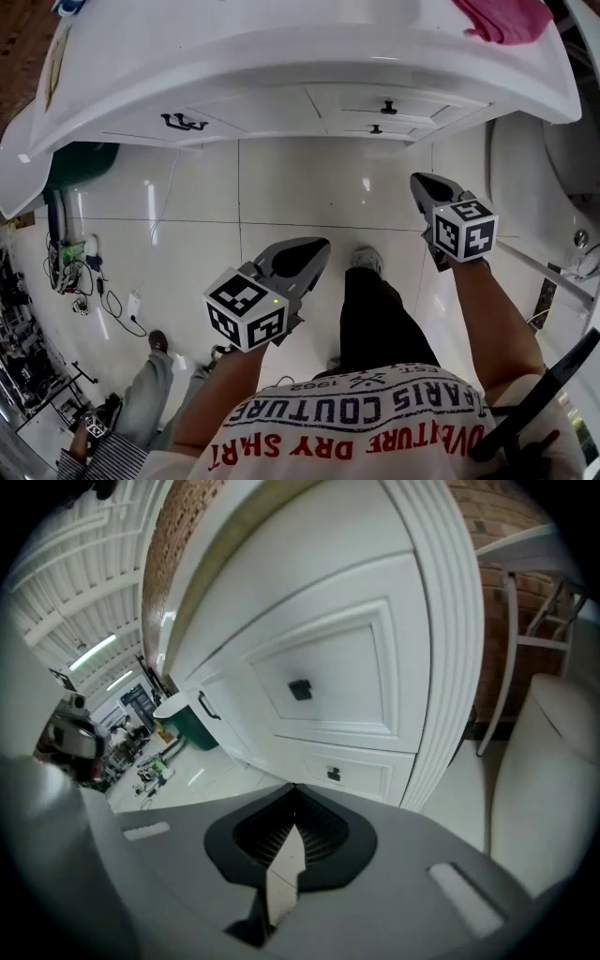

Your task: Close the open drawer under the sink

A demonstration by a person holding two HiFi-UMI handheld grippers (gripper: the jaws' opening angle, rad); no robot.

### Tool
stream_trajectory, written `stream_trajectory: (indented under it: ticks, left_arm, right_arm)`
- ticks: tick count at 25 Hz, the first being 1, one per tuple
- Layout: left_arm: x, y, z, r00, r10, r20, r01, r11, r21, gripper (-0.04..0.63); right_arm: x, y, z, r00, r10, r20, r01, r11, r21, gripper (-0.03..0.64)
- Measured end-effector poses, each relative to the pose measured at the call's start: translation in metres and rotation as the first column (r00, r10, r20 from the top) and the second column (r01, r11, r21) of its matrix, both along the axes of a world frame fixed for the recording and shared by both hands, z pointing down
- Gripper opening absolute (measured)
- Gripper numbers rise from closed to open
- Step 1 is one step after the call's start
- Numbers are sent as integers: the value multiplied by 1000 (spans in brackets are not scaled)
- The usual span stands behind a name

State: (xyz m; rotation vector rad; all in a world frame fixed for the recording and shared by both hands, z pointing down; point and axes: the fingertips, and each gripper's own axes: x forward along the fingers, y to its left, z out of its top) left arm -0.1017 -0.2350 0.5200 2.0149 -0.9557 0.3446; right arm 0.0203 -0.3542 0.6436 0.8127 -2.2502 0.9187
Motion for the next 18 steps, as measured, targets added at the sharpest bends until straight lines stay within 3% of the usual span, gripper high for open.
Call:
stream_trajectory:
  ticks: [5, 9, 14, 18]
  left_arm:
    - [24, 27, -46, 999, 46, 9, -47, 995, 93, -17]
    - [39, 79, -89, 996, 75, 40, -81, 981, 177, -17]
    - [62, 201, -157, 991, 108, 79, -126, 950, 286, -17]
    - [72, 301, -214, 988, 119, 96, -146, 916, 373, -17]
  right_arm:
    - [7, 76, -81, 995, -5, 96, 1, 999, 41, 9]
    - [20, 159, -140, 990, -1, 138, -11, 996, 87, 9]
    - [43, 307, -212, 984, -14, 179, -8, 993, 120, 8]
    - [47, 410, -287, 980, -67, 185, 25, 974, 224, 8]
